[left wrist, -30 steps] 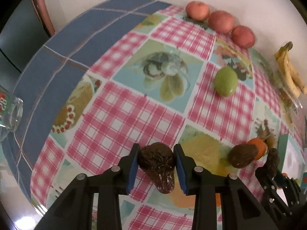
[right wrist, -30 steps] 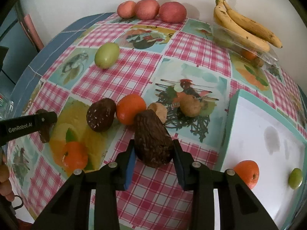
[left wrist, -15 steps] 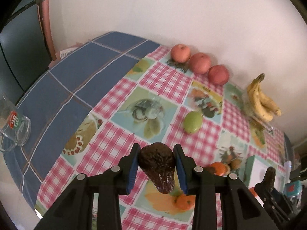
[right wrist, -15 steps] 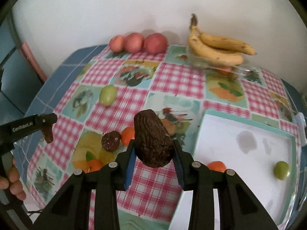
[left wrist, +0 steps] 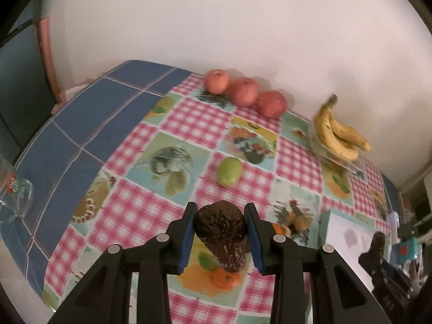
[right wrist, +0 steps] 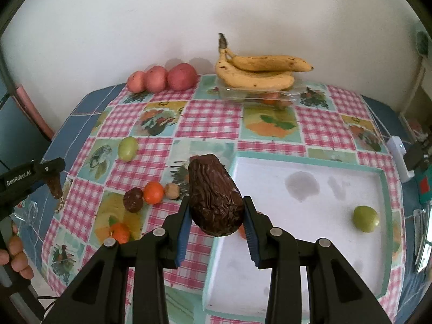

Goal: Organize fruits
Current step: 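Carry both brown dates into the tray and open both tools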

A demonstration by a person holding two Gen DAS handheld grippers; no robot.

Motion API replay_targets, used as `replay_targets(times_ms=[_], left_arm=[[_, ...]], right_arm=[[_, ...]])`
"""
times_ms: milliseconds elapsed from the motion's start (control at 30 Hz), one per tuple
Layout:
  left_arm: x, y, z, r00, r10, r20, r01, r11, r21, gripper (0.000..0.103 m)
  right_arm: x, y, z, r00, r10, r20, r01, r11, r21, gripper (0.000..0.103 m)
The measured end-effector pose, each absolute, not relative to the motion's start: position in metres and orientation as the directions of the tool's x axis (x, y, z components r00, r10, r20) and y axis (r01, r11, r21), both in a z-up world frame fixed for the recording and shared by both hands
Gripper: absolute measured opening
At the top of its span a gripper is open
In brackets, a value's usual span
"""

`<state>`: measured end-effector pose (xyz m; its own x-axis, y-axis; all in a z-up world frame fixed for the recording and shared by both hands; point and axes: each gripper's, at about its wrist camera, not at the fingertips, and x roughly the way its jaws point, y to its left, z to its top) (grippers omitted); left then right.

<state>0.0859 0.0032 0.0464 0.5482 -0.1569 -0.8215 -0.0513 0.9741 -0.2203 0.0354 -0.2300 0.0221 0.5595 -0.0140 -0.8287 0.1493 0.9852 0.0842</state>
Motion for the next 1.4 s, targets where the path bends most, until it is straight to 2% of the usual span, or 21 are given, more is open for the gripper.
replay_targets(times_ms=[133, 267, 533, 800, 1067, 1400], left_arm=[[0.083, -0.022, 0.045, 0.524, -0.205, -0.827, 0.019, 0.973, -0.229, 0.038], [0.076, -0.055, 0.044, 0.485, -0.277, -0.829, 0.11, 0.96, -0.257, 0.038], [0.052, -0.131, 0.035, 0.391, -0.359, -0.847, 0.307, 0.919, -0.248, 0.038], [0.021, -0.194, 0.019, 0.352, -0.319, -0.88, 0.472, 0.872, -0.127, 0.038], [0.009, -0.215, 0.008, 0.33, -0.315, -0.89, 0.528, 0.843, -0.102, 0.038], [0.01, -0.225, -0.005, 0.299, -0.32, -0.899, 0.538, 0.835, -0.118, 0.038]], right_arm=[[0.033, -0.258, 0.018, 0.538, -0.042, -0.842, 0.212, 0.973, 0.087, 0.038], [0.025, -0.297, 0.014, 0.499, -0.149, -0.854, 0.332, 0.943, 0.03, 0.038], [-0.003, -0.366, 0.008, 0.447, -0.213, -0.869, 0.504, 0.862, 0.048, 0.038], [-0.028, -0.395, 0.019, 0.45, -0.267, -0.852, 0.57, 0.82, 0.044, 0.038], [-0.042, -0.403, 0.026, 0.469, -0.28, -0.838, 0.58, 0.813, 0.053, 0.038], [-0.046, -0.406, 0.009, 0.43, -0.257, -0.866, 0.586, 0.809, 0.05, 0.038]])
